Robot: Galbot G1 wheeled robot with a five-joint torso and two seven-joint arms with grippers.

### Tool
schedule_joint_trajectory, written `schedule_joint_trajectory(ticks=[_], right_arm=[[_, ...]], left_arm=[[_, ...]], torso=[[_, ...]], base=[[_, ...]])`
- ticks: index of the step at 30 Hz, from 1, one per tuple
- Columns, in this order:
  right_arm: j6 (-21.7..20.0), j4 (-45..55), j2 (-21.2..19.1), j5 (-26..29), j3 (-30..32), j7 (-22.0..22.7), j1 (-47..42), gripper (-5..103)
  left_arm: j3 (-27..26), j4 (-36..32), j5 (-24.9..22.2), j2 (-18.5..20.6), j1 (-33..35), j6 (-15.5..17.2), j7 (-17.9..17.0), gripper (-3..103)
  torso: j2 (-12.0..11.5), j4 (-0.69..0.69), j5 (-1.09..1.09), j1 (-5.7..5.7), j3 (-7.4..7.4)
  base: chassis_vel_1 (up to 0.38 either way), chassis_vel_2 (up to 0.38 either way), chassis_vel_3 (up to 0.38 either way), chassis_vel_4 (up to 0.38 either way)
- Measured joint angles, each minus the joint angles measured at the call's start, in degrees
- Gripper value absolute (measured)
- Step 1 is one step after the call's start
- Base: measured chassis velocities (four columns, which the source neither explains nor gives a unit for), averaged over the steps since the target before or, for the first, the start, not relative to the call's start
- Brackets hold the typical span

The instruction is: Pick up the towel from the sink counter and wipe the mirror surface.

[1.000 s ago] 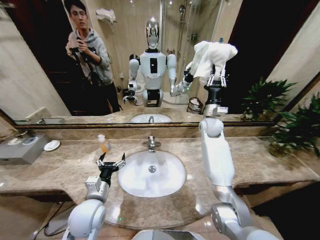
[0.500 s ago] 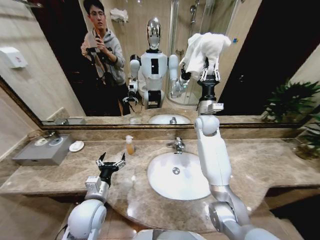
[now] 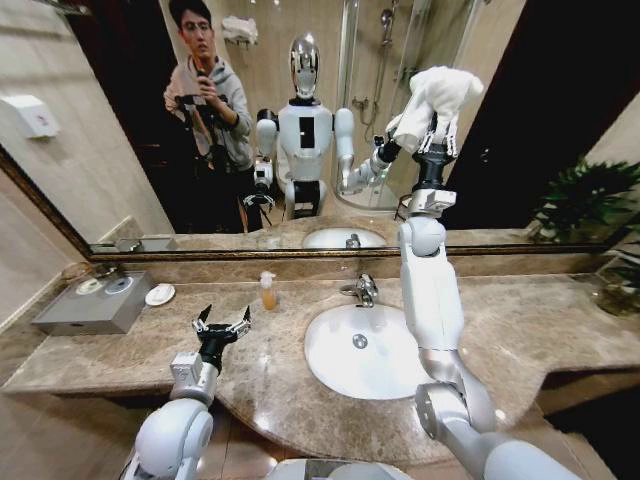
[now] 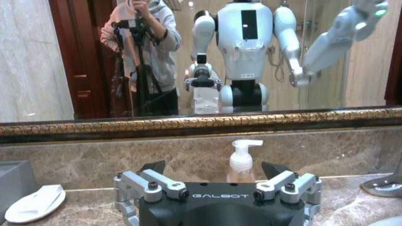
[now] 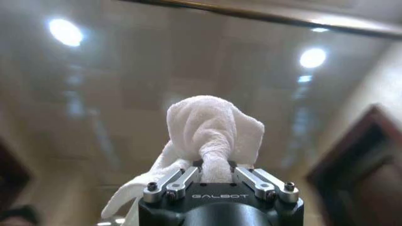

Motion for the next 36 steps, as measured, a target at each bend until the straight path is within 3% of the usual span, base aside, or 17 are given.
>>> schedule_joint_trajectory(ticks=[4,13,20,23,28,32,35,36], right_arm=[[3.65,-1.15,3.20,-4.26,-4.56,-3.50,-0.04,14],[5.12,-2.07,3.50,-5.17,-13.50,-5.33,-0.29,14],[2.68,-0.17,2.97,-4.27,-6.25,-1.74,-1.12,14],[0.22,0.56,-0.13,-2.52,3.84,1.48,-1.09,14],[-0.87,-1.27,-3.44,0.49,8.37,2.17,-0.10,14],[-0.37,-0.72,-2.40,1.03,6.89,0.97,-0.56,14],[2.04,-0.33,-0.78,0.53,4.80,-1.60,-1.31,14],[5.34,-0.16,1.49,-1.79,1.82,-4.69,-2.32,14]], left_arm=[[-0.01,0.00,0.00,0.00,0.00,0.00,0.00,100],[-0.02,0.00,0.00,0.01,0.00,0.00,-0.01,100],[-0.01,0.00,0.00,0.01,0.00,0.00,0.00,100],[-0.02,0.00,0.00,0.01,0.01,0.00,-0.01,100],[-0.01,0.00,0.00,0.01,0.00,0.00,0.00,100],[-0.01,0.00,0.00,0.01,0.00,0.00,0.00,100],[-0.01,0.00,0.00,0.01,0.00,0.00,0.00,100],[-0.01,0.00,0.00,0.01,0.00,0.00,0.00,100]], torso=[[0.00,0.08,-0.04,0.00,0.00],[0.00,0.03,-0.04,0.00,0.00],[0.00,0.04,-0.01,0.00,0.00],[0.00,-0.03,0.02,0.00,0.00],[0.00,-0.02,0.00,0.00,0.00],[0.00,0.00,-0.01,0.00,-0.01],[0.00,0.03,-0.02,0.00,0.00],[0.00,0.06,-0.02,0.00,0.00]], base=[[0.000,0.000,0.000,0.000],[0.007,0.011,0.002,0.002],[0.000,0.000,0.000,0.000],[0.000,0.000,0.000,0.000],[0.000,0.000,0.000,0.000],[0.000,0.000,0.000,0.000],[0.000,0.000,0.000,0.000],[0.000,0.000,0.000,0.000]])
